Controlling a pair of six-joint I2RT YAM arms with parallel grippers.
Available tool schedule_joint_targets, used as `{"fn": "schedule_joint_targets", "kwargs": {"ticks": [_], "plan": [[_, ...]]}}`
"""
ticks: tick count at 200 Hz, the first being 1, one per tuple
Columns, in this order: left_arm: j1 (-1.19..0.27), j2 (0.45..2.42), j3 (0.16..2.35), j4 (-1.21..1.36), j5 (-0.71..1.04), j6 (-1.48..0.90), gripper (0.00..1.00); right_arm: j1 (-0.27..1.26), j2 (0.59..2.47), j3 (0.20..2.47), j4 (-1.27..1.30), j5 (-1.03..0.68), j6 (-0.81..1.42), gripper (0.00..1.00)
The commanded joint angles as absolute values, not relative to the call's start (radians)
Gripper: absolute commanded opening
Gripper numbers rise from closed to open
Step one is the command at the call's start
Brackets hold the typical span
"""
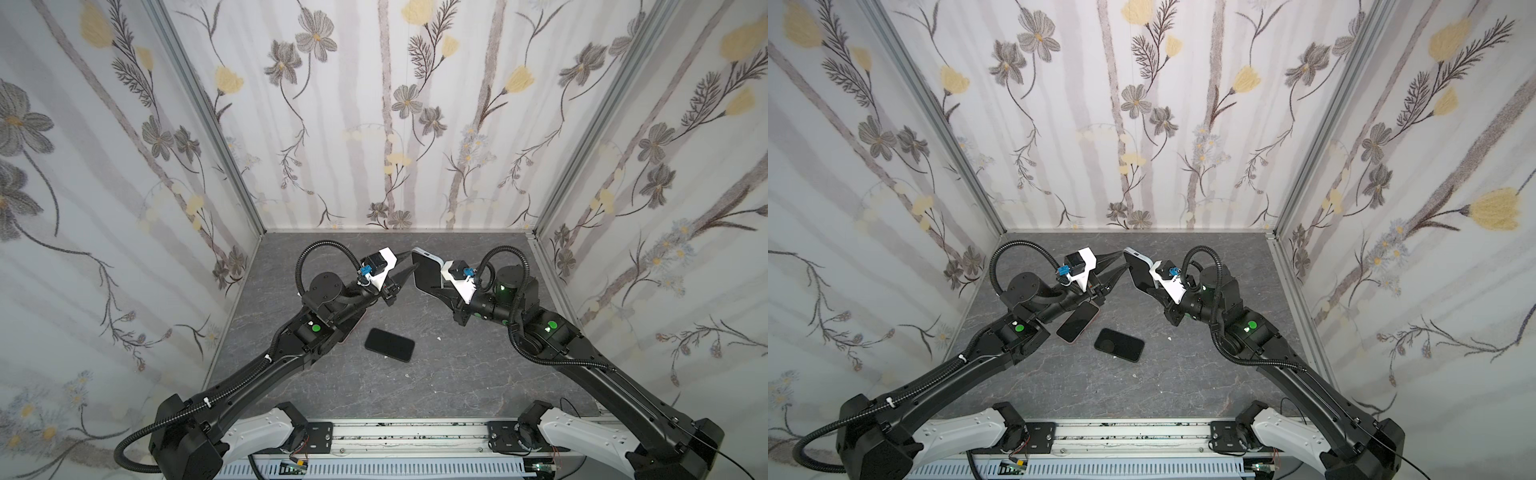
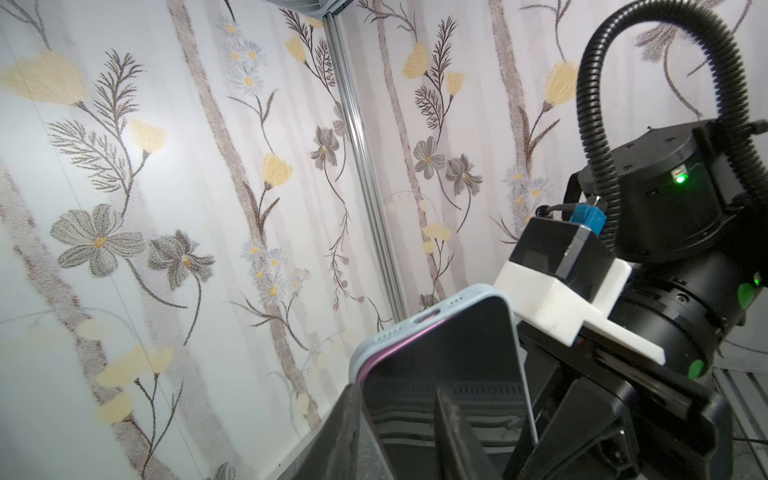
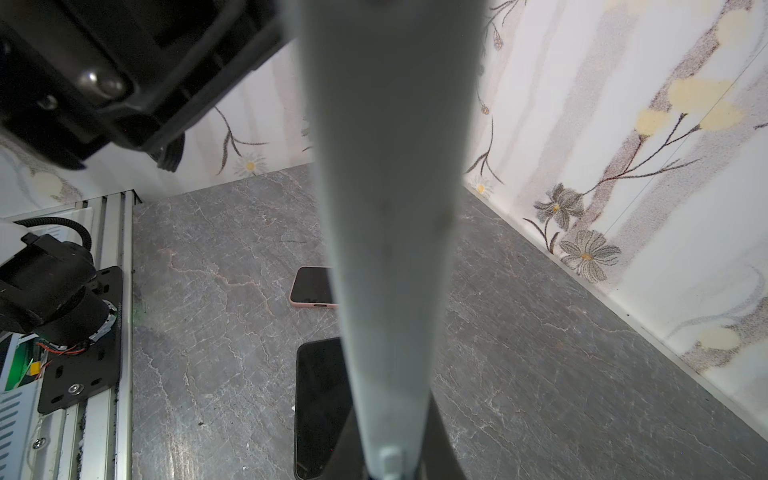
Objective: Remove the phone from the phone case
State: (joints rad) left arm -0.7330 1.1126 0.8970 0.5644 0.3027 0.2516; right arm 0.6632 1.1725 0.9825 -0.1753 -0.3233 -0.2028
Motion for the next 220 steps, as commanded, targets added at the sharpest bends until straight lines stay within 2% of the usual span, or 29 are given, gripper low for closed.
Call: {"fn": "schedule_joint_targets", "kwargs": {"ticks": [1, 145, 220], "plan": [[-0.734, 1.102, 0.891, 0.588, 0.269, 0.282, 0.33, 0.671, 1.163, 0.979, -0.116, -0.309, -0.211, 0.00], [-0.733, 1.104, 0.891, 0.589, 0.287, 0.318, 0.33, 0.694, 1.160, 0.973, -0.127, -0.324, -0.234, 0.00], [-0.734, 1.108, 0.892, 0.588, 0.301, 0.310, 0.25, 0.699, 1.164, 0.980, -0.141, -0.304, -0.230, 0.00]]}}
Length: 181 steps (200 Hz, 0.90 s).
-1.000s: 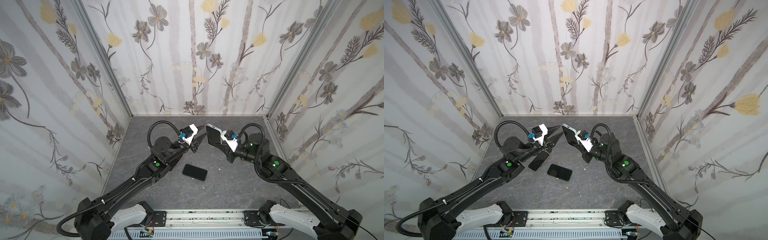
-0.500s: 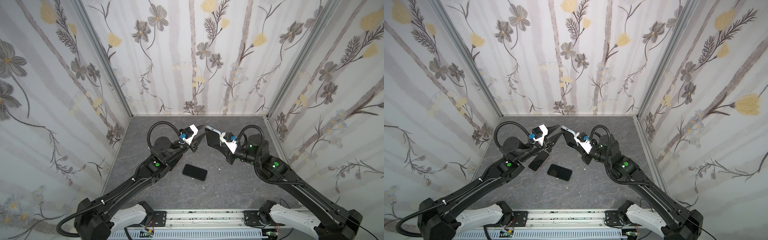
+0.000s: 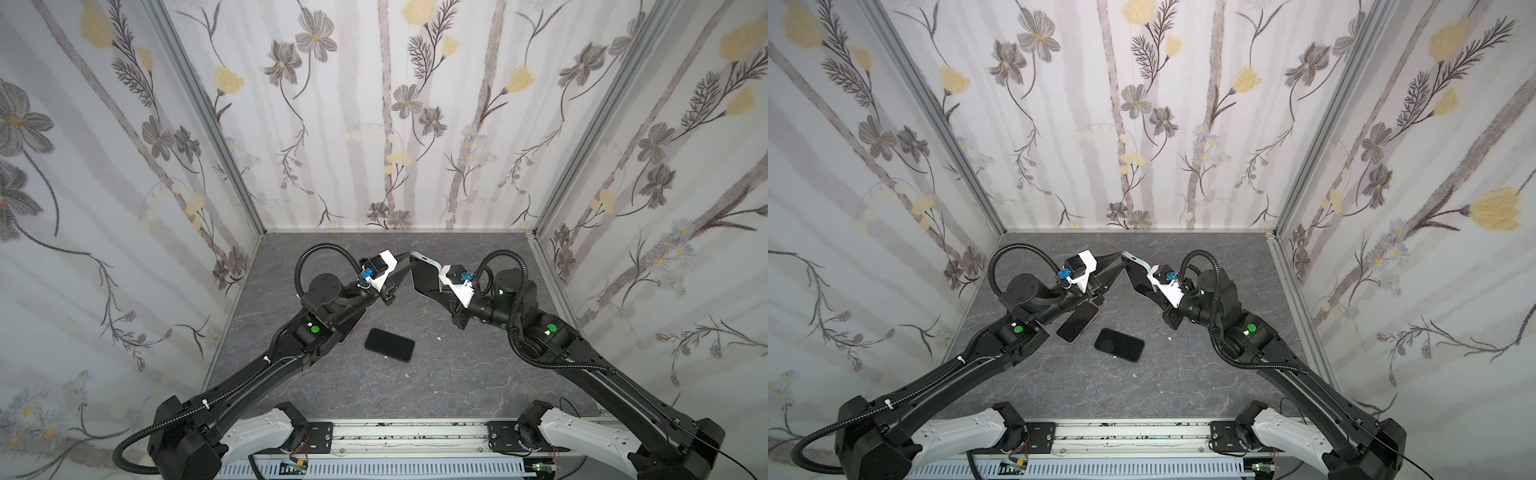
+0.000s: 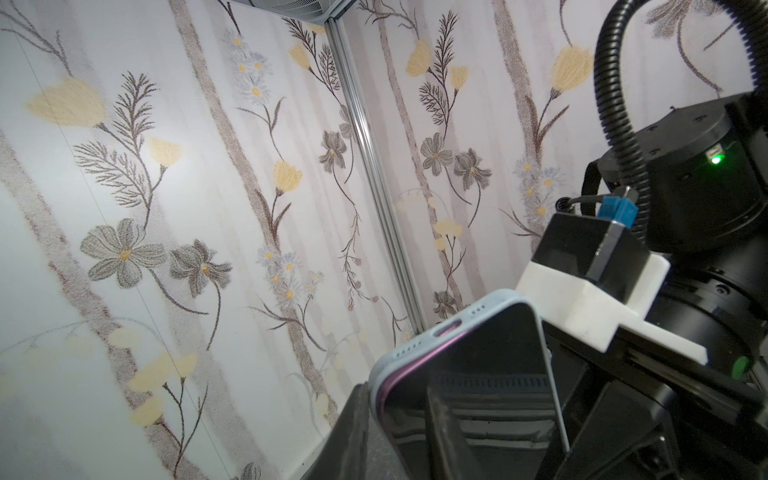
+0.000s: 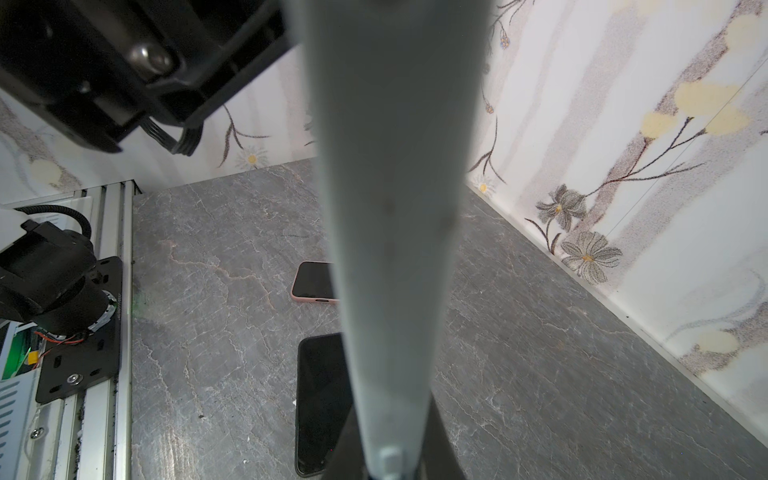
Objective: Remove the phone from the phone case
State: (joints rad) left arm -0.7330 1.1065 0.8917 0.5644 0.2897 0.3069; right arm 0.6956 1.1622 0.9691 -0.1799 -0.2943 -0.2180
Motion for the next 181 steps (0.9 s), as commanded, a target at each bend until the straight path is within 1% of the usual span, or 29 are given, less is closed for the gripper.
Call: {"fn": "schedule_joint_targets", "kwargs": {"ticks": [1, 81, 117, 148, 181], "plan": [[-0.733, 1.108, 0.892, 0.589, 0.302, 0.310, 0.25, 0.699, 1.165, 0.980, -0.141, -0.305, -0.230, 0.00], [-0.733, 1.115, 0.892, 0.587, 0.325, 0.291, 0.23, 0.709, 1.172, 0.989, -0.155, -0.325, -0.241, 0.00], [-0.734, 1.120, 0.886, 0.586, 0.365, 0.282, 0.22, 0.714, 1.193, 1.010, -0.161, -0.353, -0.245, 0.00], [-0.730, 1.130, 0.887, 0.580, 0.404, 0.271, 0.17, 0.721, 1.204, 1.028, -0.163, -0.362, -0.245, 0.00], [-0.723, 1.140, 0.889, 0.569, 0.451, 0.256, 0.18, 0.728, 1.207, 1.036, -0.167, -0.368, -0.248, 0.00]]}}
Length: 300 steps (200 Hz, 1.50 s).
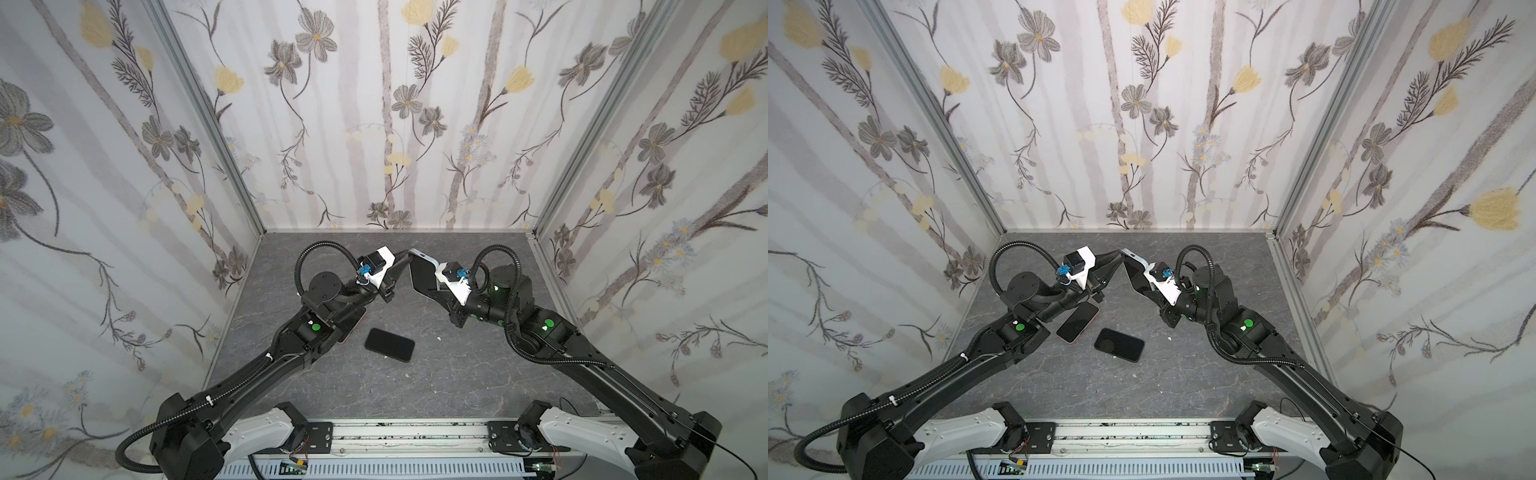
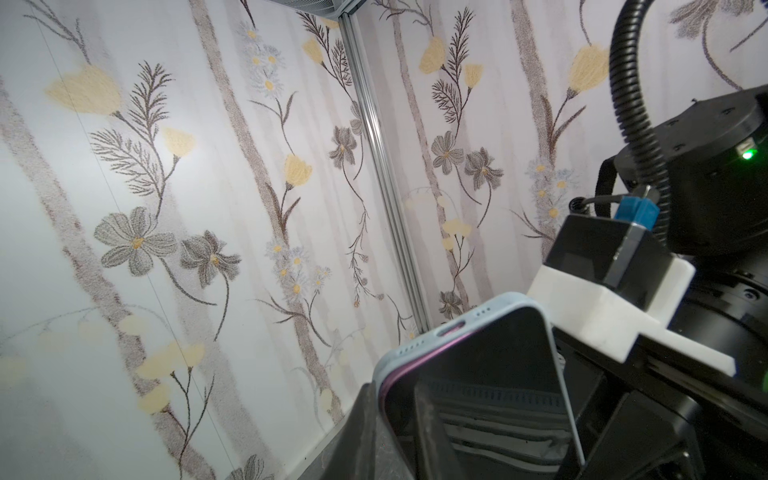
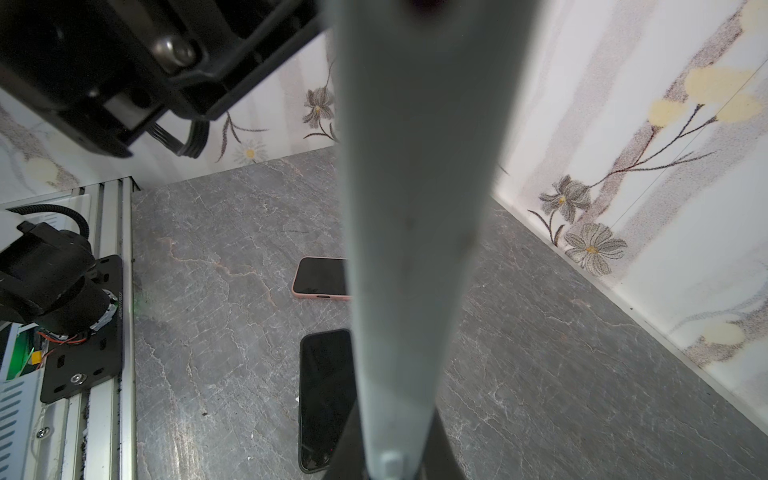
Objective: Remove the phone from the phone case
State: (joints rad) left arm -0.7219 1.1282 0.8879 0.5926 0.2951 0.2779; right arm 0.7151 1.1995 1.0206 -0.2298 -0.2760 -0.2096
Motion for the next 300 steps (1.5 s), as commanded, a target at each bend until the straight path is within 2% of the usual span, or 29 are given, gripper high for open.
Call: {"fn": "schedule_joint_targets", "kwargs": {"ticks": [1, 89, 171, 300], "plan": [[-0.724, 1.140, 0.888, 0.569, 0.452, 0.256, 0.18, 0.728, 1.208, 1.037, -0.166, -0.368, -0.248, 0.00], [-0.695, 1.157, 0.900, 0.561, 0.570, 0.221, 0.22, 0.733, 1.197, 1.030, -0.155, -0.394, -0.272, 0.00], [-0.688, 1.140, 0.890, 0.561, 0.579, 0.224, 0.25, 0.735, 1.172, 1.008, -0.136, -0.365, -0.262, 0.00], [-0.661, 1.175, 0.908, 0.553, 0.790, 0.147, 0.27, 0.733, 1.166, 1.017, -0.139, -0.406, -0.270, 0.00]]}}
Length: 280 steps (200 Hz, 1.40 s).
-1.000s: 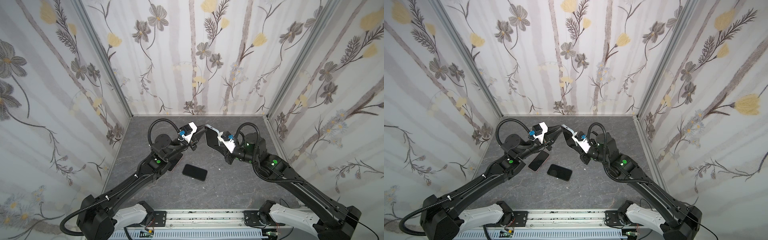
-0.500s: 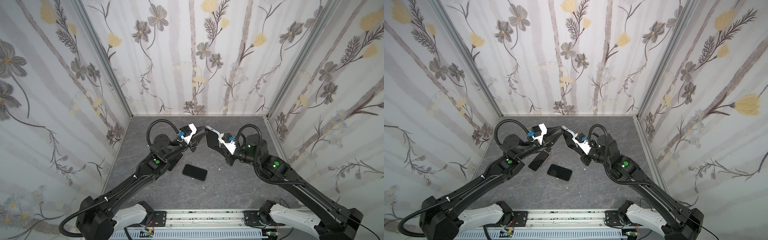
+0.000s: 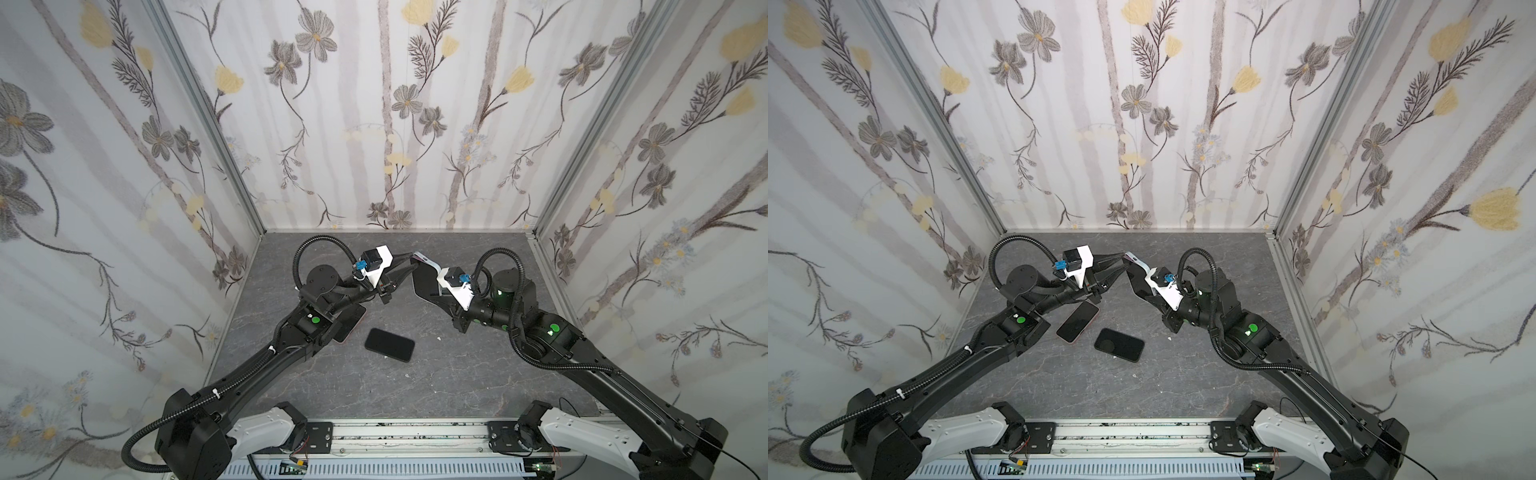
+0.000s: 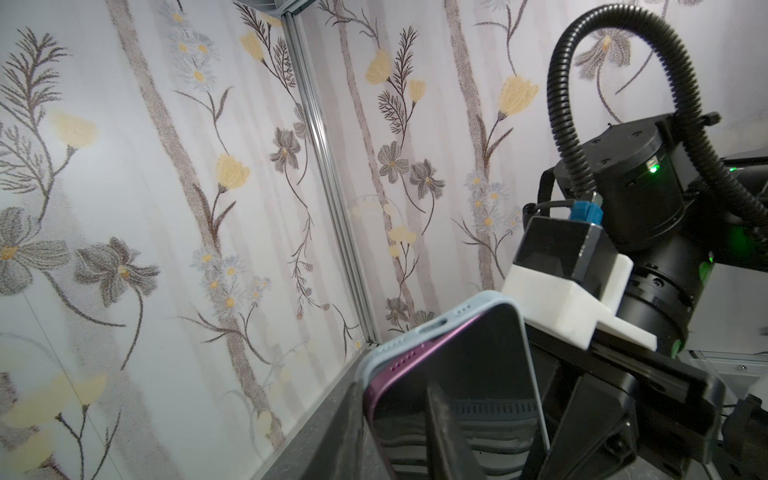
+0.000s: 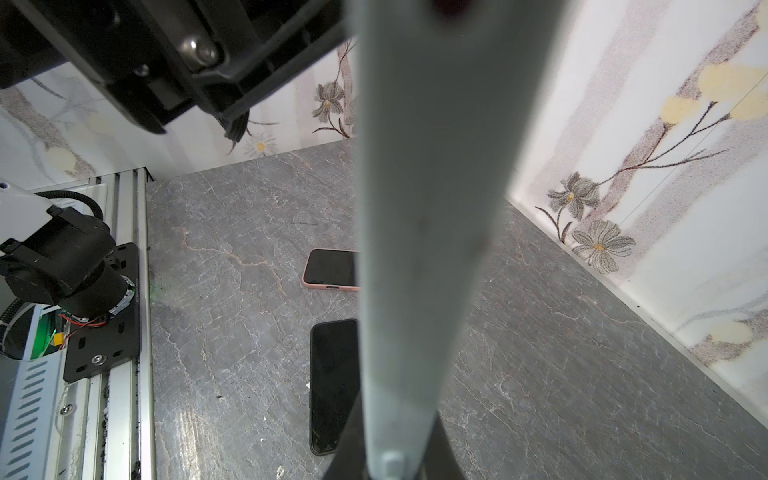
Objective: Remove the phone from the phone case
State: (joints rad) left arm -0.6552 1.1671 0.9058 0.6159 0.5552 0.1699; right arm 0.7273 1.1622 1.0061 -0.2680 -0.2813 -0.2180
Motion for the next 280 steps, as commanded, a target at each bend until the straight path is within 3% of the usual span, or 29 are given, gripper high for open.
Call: {"fn": "schedule_joint_targets", "kwargs": {"ticks": [1, 82, 182, 280], "plan": [[-0.660, 1.175, 0.908, 0.553, 0.791, 0.147, 0.27, 0.733, 1.166, 1.017, -0.139, -0.406, -0.270, 0.00], [-0.634, 1.169, 0.926, 0.547, 0.933, 0.062, 0.28, 0.717, 1.150, 1.032, -0.134, -0.416, -0.265, 0.00], [-0.634, 1.148, 0.973, 0.574, 1.010, -0.069, 0.26, 0.610, 1.149, 1.046, 0.034, -0.664, -0.178, 0.00], [-0.647, 1.150, 0.971, 0.630, 1.053, -0.113, 0.26, 0.580, 1.152, 1.039, 0.121, -0.724, -0.131, 0.00]]}}
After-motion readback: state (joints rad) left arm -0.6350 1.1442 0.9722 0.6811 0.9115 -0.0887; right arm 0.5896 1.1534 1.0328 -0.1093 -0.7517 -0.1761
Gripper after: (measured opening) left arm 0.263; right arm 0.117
